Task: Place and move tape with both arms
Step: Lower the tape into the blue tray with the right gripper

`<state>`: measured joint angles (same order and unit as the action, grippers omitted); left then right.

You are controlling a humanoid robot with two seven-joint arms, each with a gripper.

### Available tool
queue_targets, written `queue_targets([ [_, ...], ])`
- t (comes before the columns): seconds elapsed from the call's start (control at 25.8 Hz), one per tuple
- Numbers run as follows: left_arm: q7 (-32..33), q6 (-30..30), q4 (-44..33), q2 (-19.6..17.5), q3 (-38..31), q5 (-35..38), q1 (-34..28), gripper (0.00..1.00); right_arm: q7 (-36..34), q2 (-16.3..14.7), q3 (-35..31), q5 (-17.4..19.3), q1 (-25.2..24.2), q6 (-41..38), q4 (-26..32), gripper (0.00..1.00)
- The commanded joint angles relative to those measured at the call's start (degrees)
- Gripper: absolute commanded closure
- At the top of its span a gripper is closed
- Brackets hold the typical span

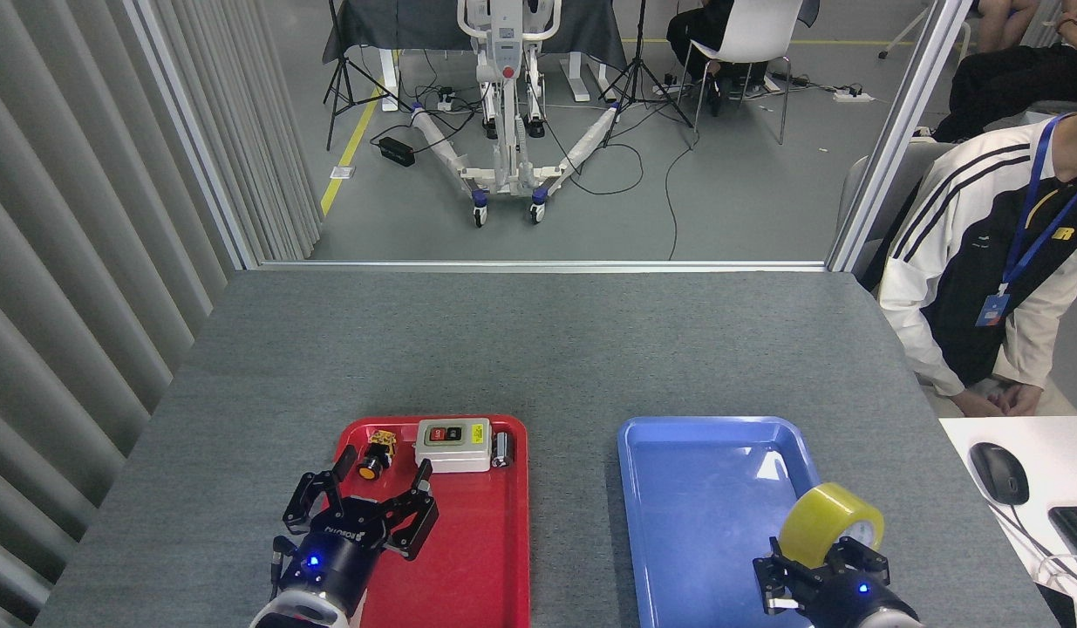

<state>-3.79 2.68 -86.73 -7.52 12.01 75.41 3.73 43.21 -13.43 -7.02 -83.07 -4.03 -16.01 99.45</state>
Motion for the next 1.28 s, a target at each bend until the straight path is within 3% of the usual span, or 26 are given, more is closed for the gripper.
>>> queue_targets([
  [0.0, -0.34, -1.10, -0.55, -0.21, -0.85, 0.97, -1.27, 0.00, 15.50, 0.08, 0.42, 2.12, 5.96, 4.84, -0.48, 1.00],
  [0.12, -0.08, -1.10, -0.28, -0.04, -2.43, 0.79, -1.45, 0.00, 24.38, 0.51, 4.03, 2.56, 10.09, 10.64, -1.63, 0.99],
  [0.19, -0.34, -1.01, -0.28, 0.05, -2.61, 0.79, -1.89, 0.00, 26.93, 0.69, 6.75, 2.56, 11.76, 16.36, -2.68, 0.90],
  [0.39, -0.43, -1.28, -0.46, 0.14, -3.57, 0.88, -1.97, 0.00, 26.84, 0.69, 10.18, 1.95, 13.17, 23.48, -4.53, 0.36],
  [0.47, -0.43, -1.37, -0.63, 0.32, -4.36, 0.88, -2.06, 0.00, 26.67, 0.43, 10.18, 1.95, 12.90, 23.48, -4.53, 0.06],
  [0.5, -0.43, -1.28, -0.63, 0.40, -4.45, 0.79, -2.24, 0.00, 26.58, 0.43, 10.18, 1.95, 12.82, 23.48, -4.53, 0.02],
  [0.85, -0.34, -0.93, -0.99, 0.49, -4.54, 0.27, -2.15, 0.00, 24.73, 0.34, 9.56, 2.12, 11.23, 23.83, -3.74, 0.01],
  [0.93, -0.34, -0.93, -0.99, 0.40, -4.63, 0.27, -2.15, 0.00, 20.25, 0.34, 9.21, 2.04, 9.91, 24.00, -3.30, 0.01],
  [1.01, -0.34, -0.84, -0.99, 0.49, -4.71, 0.27, -2.15, 0.00, 10.85, 0.51, 7.10, 2.04, 7.45, 23.92, -1.63, 0.01],
  [1.24, -0.34, -0.93, -1.16, 0.58, -4.63, 0.27, -2.24, 0.00, -37.22, 2.89, 2.36, 1.95, -1.69, 23.30, -0.75, 0.01],
])
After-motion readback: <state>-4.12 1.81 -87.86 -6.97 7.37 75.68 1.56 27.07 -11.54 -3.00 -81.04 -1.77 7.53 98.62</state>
